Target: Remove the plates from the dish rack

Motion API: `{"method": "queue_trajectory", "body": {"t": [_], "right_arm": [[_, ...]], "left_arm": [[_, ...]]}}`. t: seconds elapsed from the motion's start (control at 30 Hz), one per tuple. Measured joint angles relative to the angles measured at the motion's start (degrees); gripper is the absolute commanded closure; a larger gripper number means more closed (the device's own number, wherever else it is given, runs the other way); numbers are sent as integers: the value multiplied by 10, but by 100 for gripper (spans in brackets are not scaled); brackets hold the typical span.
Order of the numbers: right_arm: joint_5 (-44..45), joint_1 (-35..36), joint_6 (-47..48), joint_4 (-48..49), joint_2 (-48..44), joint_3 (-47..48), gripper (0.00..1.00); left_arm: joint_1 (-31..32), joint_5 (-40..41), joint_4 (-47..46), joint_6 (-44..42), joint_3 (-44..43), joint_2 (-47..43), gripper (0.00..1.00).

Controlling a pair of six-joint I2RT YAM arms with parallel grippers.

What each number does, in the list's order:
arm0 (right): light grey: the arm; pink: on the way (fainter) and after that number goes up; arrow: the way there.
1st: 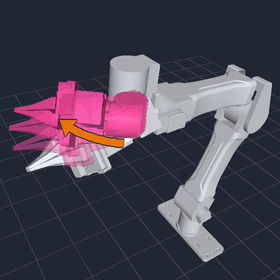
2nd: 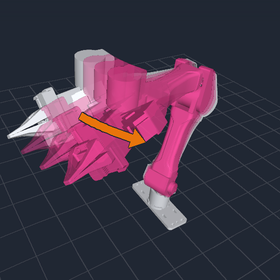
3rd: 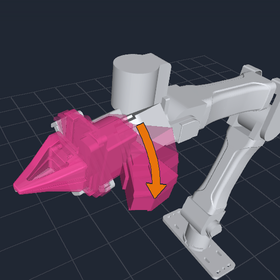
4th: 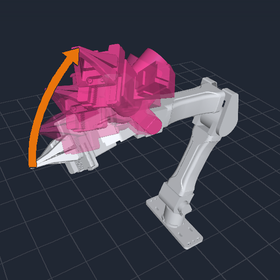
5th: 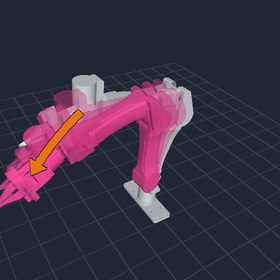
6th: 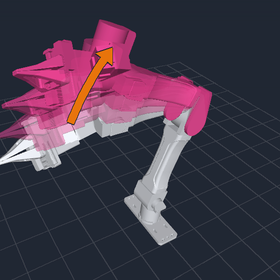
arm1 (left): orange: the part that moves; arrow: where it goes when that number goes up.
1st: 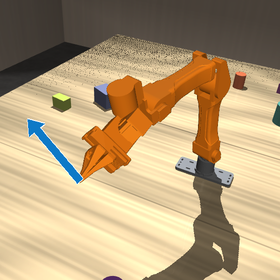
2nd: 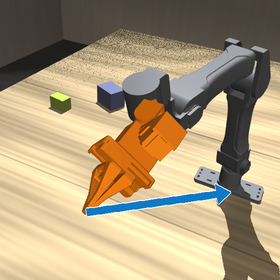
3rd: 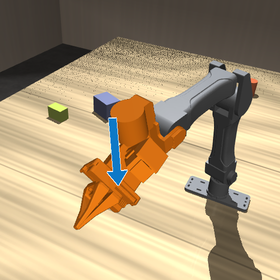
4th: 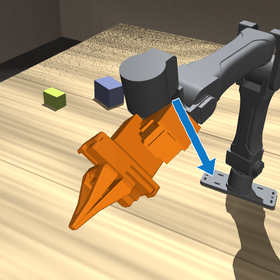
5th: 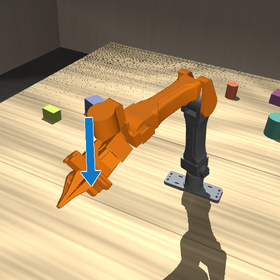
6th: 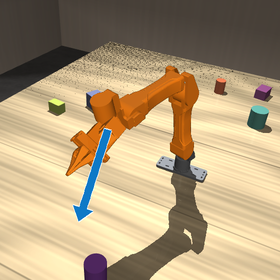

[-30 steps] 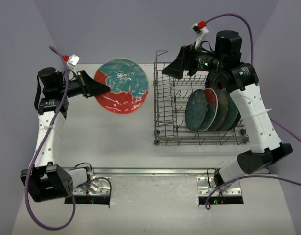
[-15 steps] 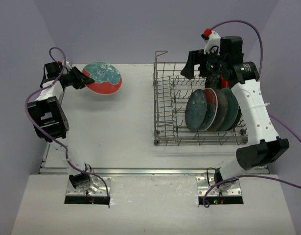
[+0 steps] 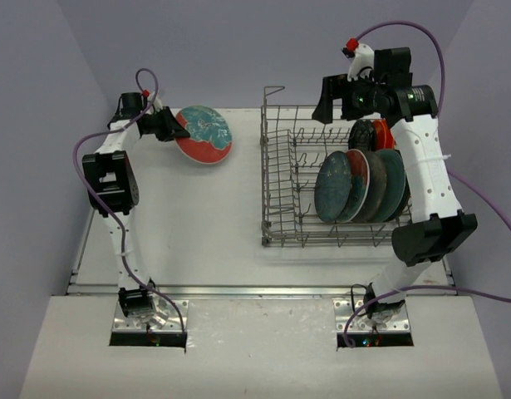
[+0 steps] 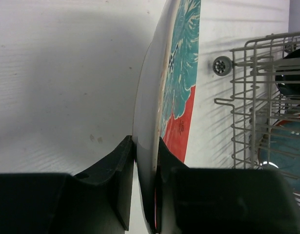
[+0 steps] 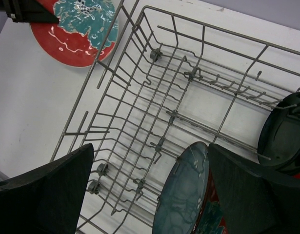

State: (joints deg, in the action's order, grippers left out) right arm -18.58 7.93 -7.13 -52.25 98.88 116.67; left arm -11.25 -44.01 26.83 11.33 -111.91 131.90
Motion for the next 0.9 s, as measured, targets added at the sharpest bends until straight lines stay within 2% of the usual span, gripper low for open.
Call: {"method": "queue_trajectory", "body": {"t": [0.17,0.33,0.5,0.77,0.83,0.9], "right_arm": [[-14,-8,2,-37,7,9,1],[-33,-12,2,-54,7,9,1],[-39,-12,1,-64,5,0,1],[-24,-14,-3,-87,-8,-22,1],[-21,-15,-4,-93,-15,-24,1],[-15,-15,-4,-99,-22,-25,1]], "left_arm": [[-7,-12,-2,6,-16,63,99],[-12,-46,-8,16,-16,81,92],[-11,-44,-14,9,-17,83,69],[-9,9,-11,-10,-40,118,55],[-9,19,-8,-14,-53,122,50],[-7,38,-9,-22,-63,123,40]]}}
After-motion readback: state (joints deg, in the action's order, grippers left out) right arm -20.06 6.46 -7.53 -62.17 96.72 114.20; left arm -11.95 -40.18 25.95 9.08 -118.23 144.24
